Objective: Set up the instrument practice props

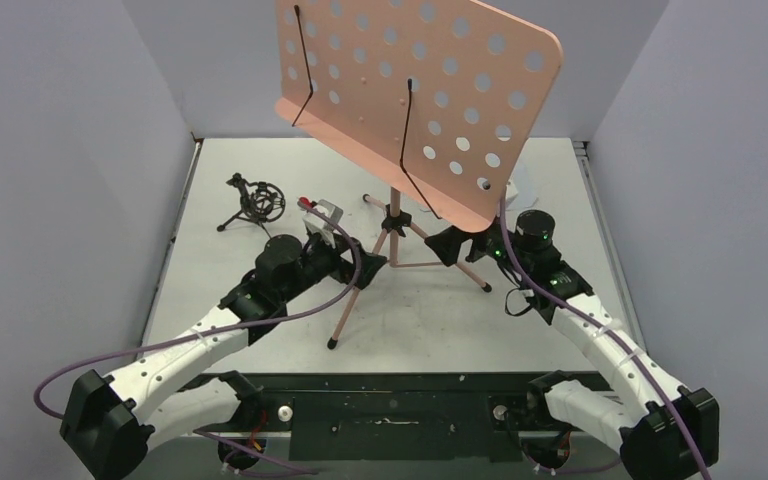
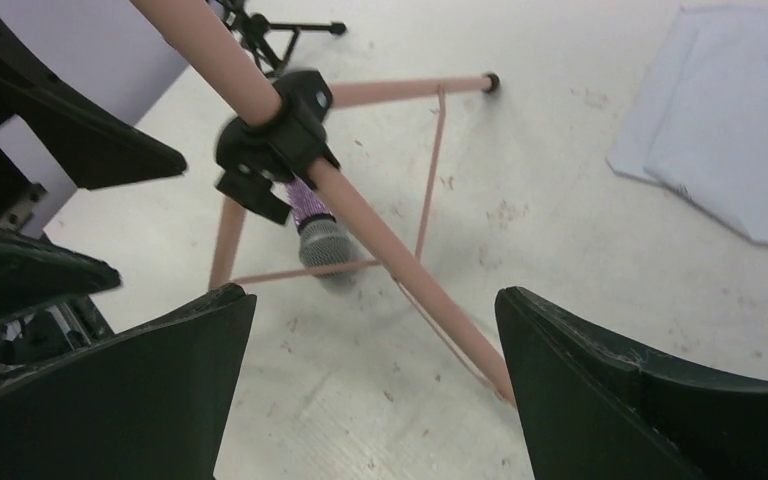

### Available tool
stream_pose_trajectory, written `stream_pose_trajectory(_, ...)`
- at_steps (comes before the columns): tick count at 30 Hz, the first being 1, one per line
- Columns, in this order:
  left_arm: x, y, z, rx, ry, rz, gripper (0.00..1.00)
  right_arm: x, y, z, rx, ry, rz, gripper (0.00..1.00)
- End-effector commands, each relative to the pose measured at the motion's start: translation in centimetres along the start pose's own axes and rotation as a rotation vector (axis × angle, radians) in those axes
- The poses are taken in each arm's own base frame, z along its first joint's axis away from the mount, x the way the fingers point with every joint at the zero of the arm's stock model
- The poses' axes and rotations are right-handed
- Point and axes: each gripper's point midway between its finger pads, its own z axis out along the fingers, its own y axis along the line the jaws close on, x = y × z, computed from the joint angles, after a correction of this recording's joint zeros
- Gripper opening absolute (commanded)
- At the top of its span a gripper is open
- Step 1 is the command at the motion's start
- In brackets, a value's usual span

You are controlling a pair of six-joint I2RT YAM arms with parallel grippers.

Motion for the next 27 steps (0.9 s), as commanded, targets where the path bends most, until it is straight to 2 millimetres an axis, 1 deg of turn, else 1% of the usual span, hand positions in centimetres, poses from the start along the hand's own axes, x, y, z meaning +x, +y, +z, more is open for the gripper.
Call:
stream_pose_trajectory(1, 0.5, -0.7, -1.1, 0.089, 0.058, -0.097, 0.89, 4.4, -2.4, -1.2, 0.126, 0.108, 0.058, 0.96)
stream_pose_trajectory(3, 1.0, -0.3, -0.9, 0.11, 0.068, -0.12, 0.83, 5.8, -3.2, -1.3, 0.164, 0.132, 0.087, 0.97)
stream_pose_trajectory(6, 2.1, -0.6, -0.4, 0.167, 0.101, -0.141, 0.76, 7.7, -4.3, -1.1, 0.207, 0.16, 0.12, 0.98)
stream_pose_trajectory(9, 3.0, -0.6, 0.3, 0.19, 0.123, -0.158, 0.71, 9.1, -5.0, -0.6, 0.221, 0.19, 0.142, 0.98)
stream_pose_trajectory(10, 3.3, -0.5, 0.5, 0.197, 0.128, -0.162, 0.68, 9.3, -5.2, -0.3, 0.222, 0.196, 0.146, 1.0)
stream_pose_trajectory(12, 3.7, -0.5, 0.9, 0.209, 0.136, -0.169, 0.64, 9.9, -5.6, 0.0, 0.23, 0.21, 0.154, 0.96)
stream_pose_trajectory(14, 4.1, -0.5, 1.2, 0.214, 0.141, -0.174, 0.61, 9.4, -5.8, 0.5, 0.231, 0.188, 0.143, 0.94)
stream_pose_trajectory(18, 4.2, -0.3, 1.5, 0.211, 0.135, -0.172, 0.55, 9.2, -6.3, 1.3, 0.23, 0.187, 0.122, 0.84)
stream_pose_trajectory(20, 4.1, -0.2, 1.5, 0.208, 0.131, -0.162, 0.5, 8.5, -6.4, 1.7, 0.229, 0.177, 0.106, 0.77)
stream_pose_trajectory(21, 4.0, -0.2, 1.4, 0.206, 0.129, -0.156, 0.45, 8.3, -6.5, 1.9, 0.231, 0.175, 0.1, 0.74)
stream_pose_trajectory(25, 4.2, 0.1, 1.4, 0.19, 0.134, -0.151, 0.24, 7.4, -6.8, 2.7, 0.235, 0.17, 0.084, 0.72)
stream_pose_trajectory(27, 4.4, 0.4, 1.3, 0.175, 0.132, -0.151, 0.18, 7.3, -6.9, 3.0, 0.228, 0.172, 0.074, 0.71)
